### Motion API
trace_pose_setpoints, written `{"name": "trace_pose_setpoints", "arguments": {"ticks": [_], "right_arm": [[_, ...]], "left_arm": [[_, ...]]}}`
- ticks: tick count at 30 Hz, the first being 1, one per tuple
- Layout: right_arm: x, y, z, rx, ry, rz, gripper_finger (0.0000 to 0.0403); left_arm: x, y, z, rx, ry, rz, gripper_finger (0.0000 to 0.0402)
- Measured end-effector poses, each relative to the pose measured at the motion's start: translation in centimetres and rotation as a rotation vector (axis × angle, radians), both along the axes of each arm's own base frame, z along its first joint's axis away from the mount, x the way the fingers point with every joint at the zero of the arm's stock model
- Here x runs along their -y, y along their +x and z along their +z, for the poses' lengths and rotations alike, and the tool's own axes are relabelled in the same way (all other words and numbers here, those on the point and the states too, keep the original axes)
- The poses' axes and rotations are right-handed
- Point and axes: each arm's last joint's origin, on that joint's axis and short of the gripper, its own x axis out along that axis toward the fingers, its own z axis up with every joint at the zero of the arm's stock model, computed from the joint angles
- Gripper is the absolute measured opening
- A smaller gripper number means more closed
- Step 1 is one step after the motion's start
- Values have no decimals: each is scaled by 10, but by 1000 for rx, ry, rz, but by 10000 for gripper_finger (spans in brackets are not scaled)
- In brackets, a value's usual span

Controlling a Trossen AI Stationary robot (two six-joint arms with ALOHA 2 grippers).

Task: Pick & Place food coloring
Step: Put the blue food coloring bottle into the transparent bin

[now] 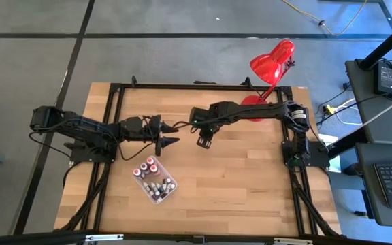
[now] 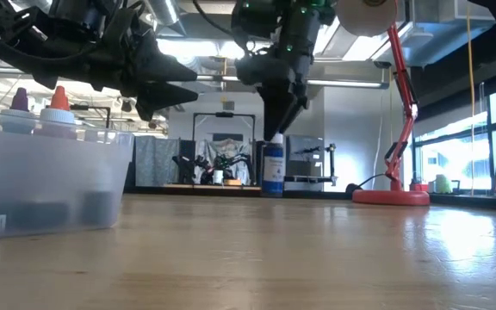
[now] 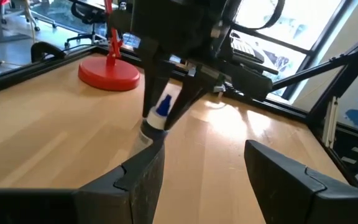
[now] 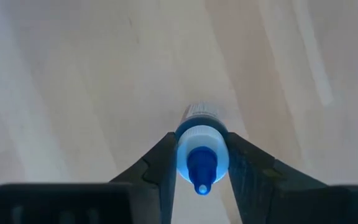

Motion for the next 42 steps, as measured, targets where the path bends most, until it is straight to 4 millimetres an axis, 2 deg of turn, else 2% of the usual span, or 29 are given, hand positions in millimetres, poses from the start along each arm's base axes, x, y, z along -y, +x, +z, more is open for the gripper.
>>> {"name": "trace_pose_setpoints", "arguments": {"ticks": [8, 23, 25, 30, 34, 37, 42], "right_arm": [[-1, -3, -14, -11, 43, 20, 129], [3, -3, -14, -10, 46, 14, 213], [4, 0, -5, 15, 44, -7, 225], [0, 2, 43, 183, 12, 22, 237], [-12, -12, 72, 243, -36, 71, 238], [-20, -25, 91, 273, -103, 80, 238], [-31, -56, 105, 262, -186, 14, 238]], "left_arm": [[0, 0, 0, 2, -18, 2, 225], [0, 0, 0, -1, 39, -5, 282], [0, 0, 2, 20, 51, -5, 284], [0, 7, 13, 50, 62, -13, 285], [-2, 21, 32, -10, 159, -38, 285], [-4, 35, 54, -99, 218, -63, 285], [-12, 56, 76, -331, 212, -99, 285]]}}
